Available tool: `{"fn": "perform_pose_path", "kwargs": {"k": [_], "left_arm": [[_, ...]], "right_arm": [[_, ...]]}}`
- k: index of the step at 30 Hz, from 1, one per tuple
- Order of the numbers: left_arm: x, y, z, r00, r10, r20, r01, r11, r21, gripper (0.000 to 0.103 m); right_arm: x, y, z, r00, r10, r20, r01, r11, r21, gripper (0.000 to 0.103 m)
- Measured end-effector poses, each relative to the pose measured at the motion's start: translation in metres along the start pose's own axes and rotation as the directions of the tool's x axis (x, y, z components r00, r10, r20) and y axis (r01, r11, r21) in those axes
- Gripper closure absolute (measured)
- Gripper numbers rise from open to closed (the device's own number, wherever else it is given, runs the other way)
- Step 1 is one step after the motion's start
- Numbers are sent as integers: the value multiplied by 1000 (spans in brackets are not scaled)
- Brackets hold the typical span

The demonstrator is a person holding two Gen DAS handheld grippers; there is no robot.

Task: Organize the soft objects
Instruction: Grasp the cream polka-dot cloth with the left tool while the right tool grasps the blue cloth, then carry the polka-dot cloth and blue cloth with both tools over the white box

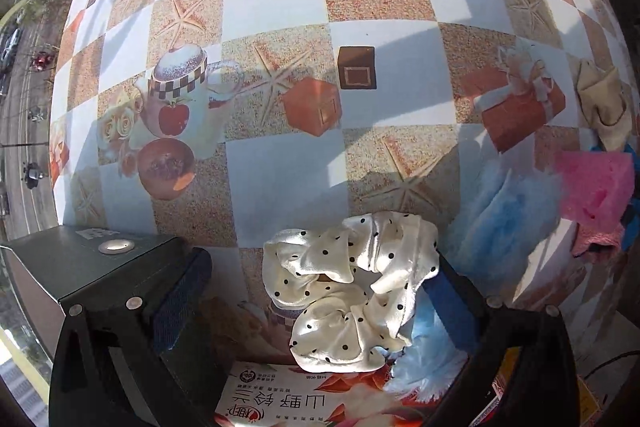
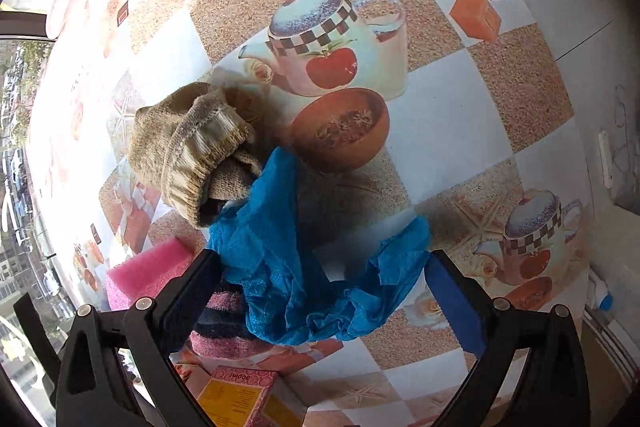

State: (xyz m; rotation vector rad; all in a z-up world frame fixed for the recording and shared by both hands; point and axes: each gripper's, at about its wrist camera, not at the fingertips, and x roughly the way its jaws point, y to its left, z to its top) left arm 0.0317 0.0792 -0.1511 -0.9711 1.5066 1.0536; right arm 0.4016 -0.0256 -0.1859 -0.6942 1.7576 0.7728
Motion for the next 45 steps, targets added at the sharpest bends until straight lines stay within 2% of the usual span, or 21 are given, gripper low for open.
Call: {"fn": "perform_pose_path", "kwargs": {"k": [2, 5, 6, 10, 13, 16, 17, 18, 21, 24, 28, 30, 34, 36, 37, 38, 39, 40, 41, 42, 45], "left_arm": [[11, 7, 3, 1000, 14, -1, -14, 1000, 11, 0], [23, 5, 11, 1000, 26, -6, -25, 1000, 3, 0], [24, 6, 16, 1000, 2, 9, -1, 1000, -9, 0], [21, 9, 41, 999, -1, 42, 2, 1000, -21, 0], [18, 11, 43, 998, -34, 43, 35, 999, -21, 0], [23, 7, 40, 999, -36, 20, 36, 999, -18, 0], [25, 6, 39, 999, -41, 13, 41, 999, -22, 0], [28, 1, 38, 999, -49, 5, 49, 998, -30, 0], [34, 3, 32, 997, -83, -2, 83, 995, -59, 0], [41, 13, 30, 990, -138, -12, 136, 985, -104, 0], [36, 12, 31, 991, -137, 15, 137, 984, -109, 0], [40, 16, 27, 990, -138, 10, 138, 984, -114, 0], [41, 12, 28, 991, -132, -26, 128, 986, -110, 1], [38, 7, 26, 990, -141, -14, 138, 985, -106, 9], [35, 2, 24, 990, -139, -4, 137, 986, -99, 17], [32, -2, 22, 991, -137, 5, 137, 987, -88, 22], [28, -4, 19, 990, -136, 20, 137, 988, -73, 35], [25, -5, 18, 990, -135, 31, 136, 989, -61, 53], [23, -5, 16, 990, -139, 36, 140, 989, -51, 65], [21, -4, 14, 987, -155, 34, 157, 986, -53, 81], [9, 5, 6, 984, -161, 75, 167, 983, -76, 82]], "right_arm": [[1, -9, 2, 1000, -30, 6, 30, 999, 19, 1], [-1, -45, -7, 995, -98, 11, 97, 993, 68, 1], [-1, -59, -11, 995, -100, 5, 99, 991, 92, 1], [-8, -108, -28, 999, -43, 5, 41, 980, 197, 1], [-13, -118, -39, 999, -23, 24, 19, 985, 171, 1], [-8, -106, -42, 998, -57, 33, 53, 993, 108, 1], [-1, -84, -43, 997, -62, 44, 58, 994, 90, 1], [1, -80, -39, 996, -70, 54, 66, 996, 67, 1], [14, -61, -34, 990, -127, 62, 128, 992, -10, 1], [19, -64, -31, 989, -120, 82, 119, 993, 7, 0], [17, -68, -33, 989, -121, 84, 120, 993, 12, 0], [18, -38, -32, 989, -125, 78, 125, 992, 13, 0], [28, -15, -23, 989, -139, 58, 142, 988, -62, 0], [20, 0, -25, 984, -147, 99, 156, 983, -97, 10], [17, 4, -27, 982, -148, 117, 162, 979, -120, 22], [12, 10, -30, 979, -150, 140, 170, 974, -151, 44], [9, 15, -32, 977, -146, 157, 175, 967, -187, 62], [9, 19, -32, 979, -135, 152, 166, 963, -211, 79], [9, 20, -33, 984, -112, 141, 141, 967, -214, 79], [8, 19, -33, 986, -96, 139, 123, 971, -204, 79], [-3, 14, -39, 988, -24, 152, 48, 986, -157, 80]]}}
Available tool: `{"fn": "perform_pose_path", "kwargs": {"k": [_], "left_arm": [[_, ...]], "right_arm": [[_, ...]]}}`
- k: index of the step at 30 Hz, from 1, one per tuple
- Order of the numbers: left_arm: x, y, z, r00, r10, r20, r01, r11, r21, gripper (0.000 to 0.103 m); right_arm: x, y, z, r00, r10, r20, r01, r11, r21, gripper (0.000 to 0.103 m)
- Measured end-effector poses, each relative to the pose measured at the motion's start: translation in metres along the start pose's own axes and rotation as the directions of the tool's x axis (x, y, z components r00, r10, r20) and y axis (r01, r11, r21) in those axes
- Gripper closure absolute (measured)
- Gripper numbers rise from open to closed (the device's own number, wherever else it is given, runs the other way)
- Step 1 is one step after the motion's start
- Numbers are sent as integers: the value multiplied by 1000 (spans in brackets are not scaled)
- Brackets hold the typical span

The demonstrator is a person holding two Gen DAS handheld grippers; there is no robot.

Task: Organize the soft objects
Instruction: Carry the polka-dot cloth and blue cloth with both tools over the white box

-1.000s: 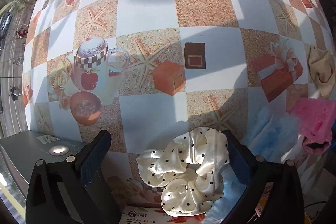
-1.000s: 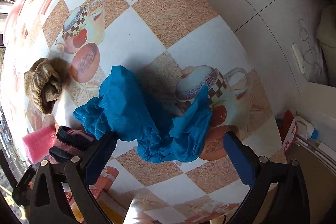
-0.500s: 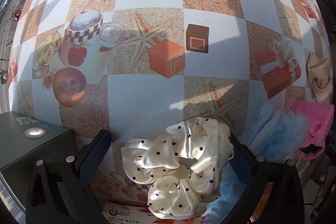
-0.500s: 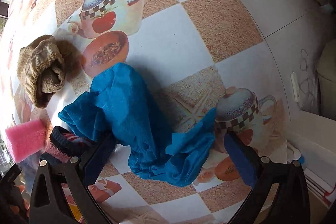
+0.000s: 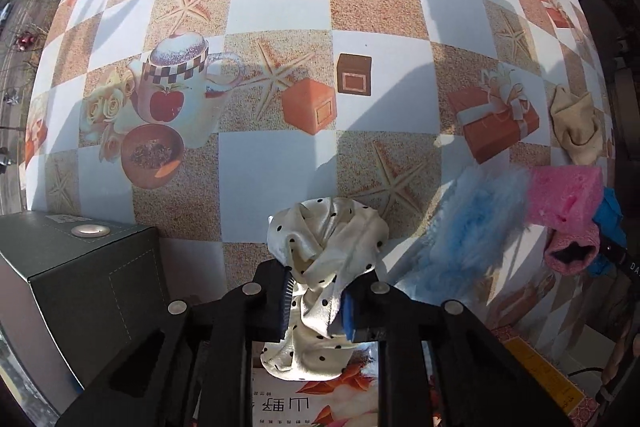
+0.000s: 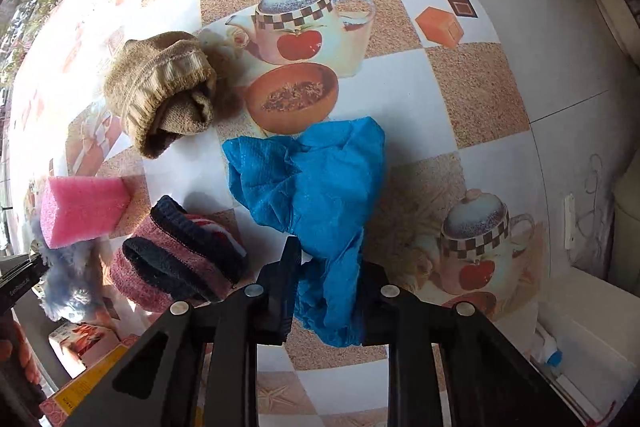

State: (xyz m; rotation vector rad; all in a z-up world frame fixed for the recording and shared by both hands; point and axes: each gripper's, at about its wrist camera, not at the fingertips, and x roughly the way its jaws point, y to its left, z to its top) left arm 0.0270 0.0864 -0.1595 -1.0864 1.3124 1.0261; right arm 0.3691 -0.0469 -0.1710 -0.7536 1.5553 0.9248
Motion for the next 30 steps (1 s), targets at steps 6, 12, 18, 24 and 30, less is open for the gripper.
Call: {"fn": "perform_pose_path", "kwargs": {"k": [6, 12, 18, 24, 30], "left_arm": [[-35, 1, -19, 996, -5, 90, 3, 1000, 30, 82], [-62, -3, -46, 990, -29, 137, 21, 998, 59, 82], [-86, 0, -71, 982, -65, 177, 48, 994, 95, 82], [-103, -3, -96, 976, -78, 203, 45, 986, 160, 82], [-118, -3, -123, 973, -98, 210, 54, 977, 207, 81]], "right_arm": [[-37, 4, -14, 995, 82, 51, -83, 996, 18, 79], [-65, 21, -29, 987, 137, 89, -139, 990, 8, 79], [-87, 30, -41, 978, 174, 112, -178, 983, 31, 79], [-114, 56, -60, 968, 210, 139, -212, 977, -4, 79], [-132, 88, -79, 960, 238, 147, -233, 971, -55, 79]]}}
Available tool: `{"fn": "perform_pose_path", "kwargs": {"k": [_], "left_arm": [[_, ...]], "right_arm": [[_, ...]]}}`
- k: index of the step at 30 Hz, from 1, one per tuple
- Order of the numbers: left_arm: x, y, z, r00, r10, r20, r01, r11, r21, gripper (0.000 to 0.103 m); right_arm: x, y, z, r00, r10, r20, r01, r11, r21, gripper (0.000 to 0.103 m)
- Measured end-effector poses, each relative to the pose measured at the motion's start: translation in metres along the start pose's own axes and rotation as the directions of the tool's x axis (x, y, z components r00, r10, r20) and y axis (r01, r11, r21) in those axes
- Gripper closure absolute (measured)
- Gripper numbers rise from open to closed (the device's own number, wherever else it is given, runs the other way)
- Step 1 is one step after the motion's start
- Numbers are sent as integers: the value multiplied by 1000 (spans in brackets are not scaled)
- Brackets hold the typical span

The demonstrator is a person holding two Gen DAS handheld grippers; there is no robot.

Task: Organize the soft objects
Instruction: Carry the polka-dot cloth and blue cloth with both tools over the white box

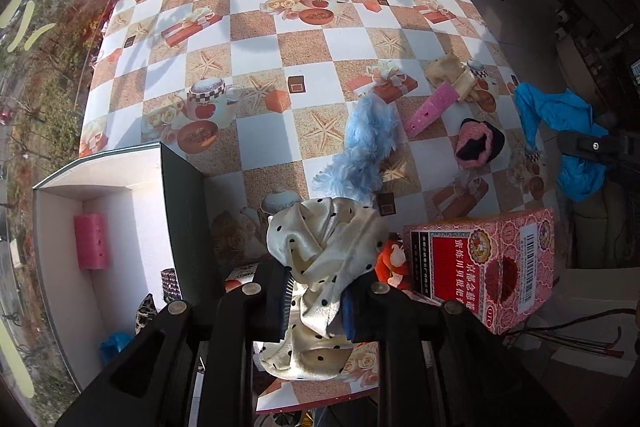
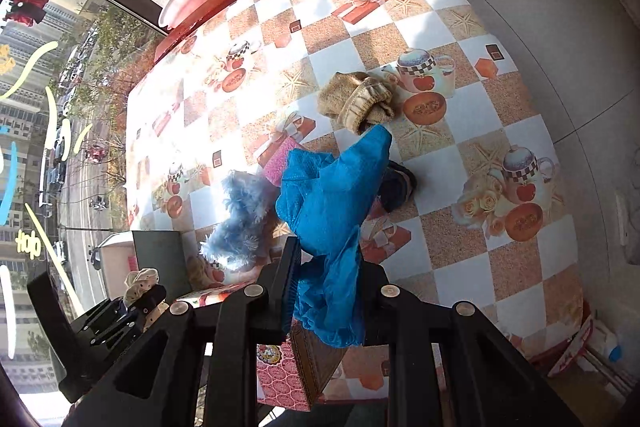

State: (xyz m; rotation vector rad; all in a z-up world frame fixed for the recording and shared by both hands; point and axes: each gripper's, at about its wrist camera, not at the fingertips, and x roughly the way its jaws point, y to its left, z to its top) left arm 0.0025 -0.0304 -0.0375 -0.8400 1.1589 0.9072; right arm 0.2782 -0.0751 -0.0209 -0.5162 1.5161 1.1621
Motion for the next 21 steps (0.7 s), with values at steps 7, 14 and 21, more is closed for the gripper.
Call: {"fn": "perform_pose_path", "kwargs": {"k": [7, 14, 21], "left_arm": [[-21, 5, -22, 999, -2, 38, 2, 1000, 2, 81], [-41, 23, -43, 996, 8, 86, -4, 999, -53, 81], [-57, 53, -61, 991, 45, 123, -28, 990, -140, 81]], "right_arm": [[-9, 54, -18, 1000, 28, -7, -29, 995, -99, 79], [0, 110, -41, 997, 60, -55, -70, 975, -211, 79], [20, 161, -69, 989, 68, -133, -108, 938, -328, 79]]}}
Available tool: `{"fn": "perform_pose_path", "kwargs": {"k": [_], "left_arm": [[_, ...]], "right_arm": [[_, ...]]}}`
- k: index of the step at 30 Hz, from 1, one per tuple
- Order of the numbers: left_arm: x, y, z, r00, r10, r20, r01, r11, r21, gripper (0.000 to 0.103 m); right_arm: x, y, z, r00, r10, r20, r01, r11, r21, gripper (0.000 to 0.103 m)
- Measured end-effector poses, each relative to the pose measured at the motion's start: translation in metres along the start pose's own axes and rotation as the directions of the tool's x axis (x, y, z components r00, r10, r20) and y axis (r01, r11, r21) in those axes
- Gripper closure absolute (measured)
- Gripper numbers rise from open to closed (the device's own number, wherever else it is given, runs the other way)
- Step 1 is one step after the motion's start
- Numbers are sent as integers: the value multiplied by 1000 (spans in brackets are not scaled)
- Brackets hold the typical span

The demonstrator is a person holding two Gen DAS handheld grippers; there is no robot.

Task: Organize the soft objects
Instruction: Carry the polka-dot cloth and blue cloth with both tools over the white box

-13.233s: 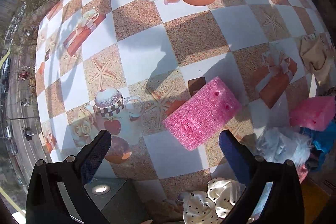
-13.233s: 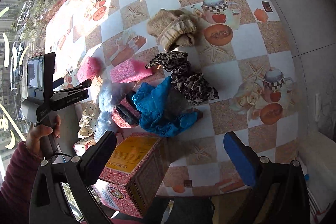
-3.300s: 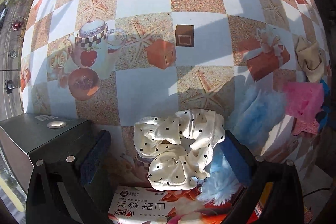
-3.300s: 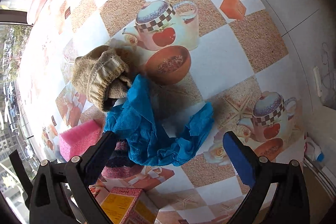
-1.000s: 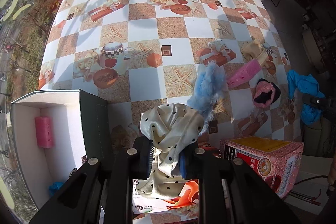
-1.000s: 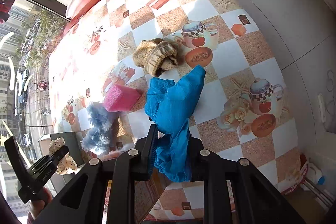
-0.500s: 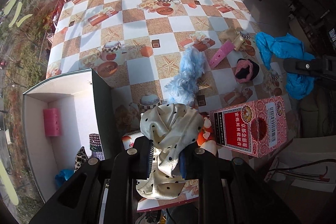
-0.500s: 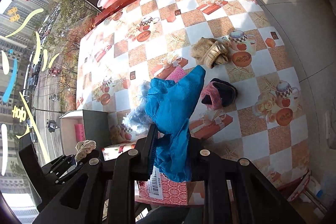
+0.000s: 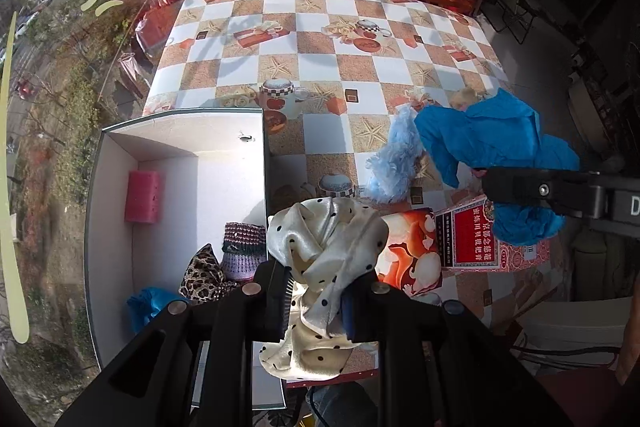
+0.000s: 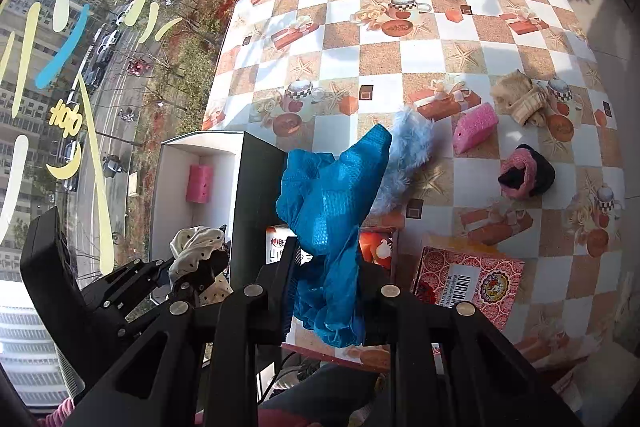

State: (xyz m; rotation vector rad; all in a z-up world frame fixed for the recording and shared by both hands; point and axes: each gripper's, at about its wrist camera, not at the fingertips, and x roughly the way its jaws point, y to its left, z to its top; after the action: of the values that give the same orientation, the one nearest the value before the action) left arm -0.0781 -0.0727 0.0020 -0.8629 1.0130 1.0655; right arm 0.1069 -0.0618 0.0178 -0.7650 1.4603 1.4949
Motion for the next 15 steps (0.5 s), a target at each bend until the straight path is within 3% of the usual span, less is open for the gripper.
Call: {"fn": "perform_pose_path", "kwargs": {"k": [15], "left_arm": [[-21, 66, -21, 998, 58, 35, -51, 984, -172, 81]], "right_arm": [[30, 80, -6, 996, 21, -85, -38, 979, -198, 79]]}}
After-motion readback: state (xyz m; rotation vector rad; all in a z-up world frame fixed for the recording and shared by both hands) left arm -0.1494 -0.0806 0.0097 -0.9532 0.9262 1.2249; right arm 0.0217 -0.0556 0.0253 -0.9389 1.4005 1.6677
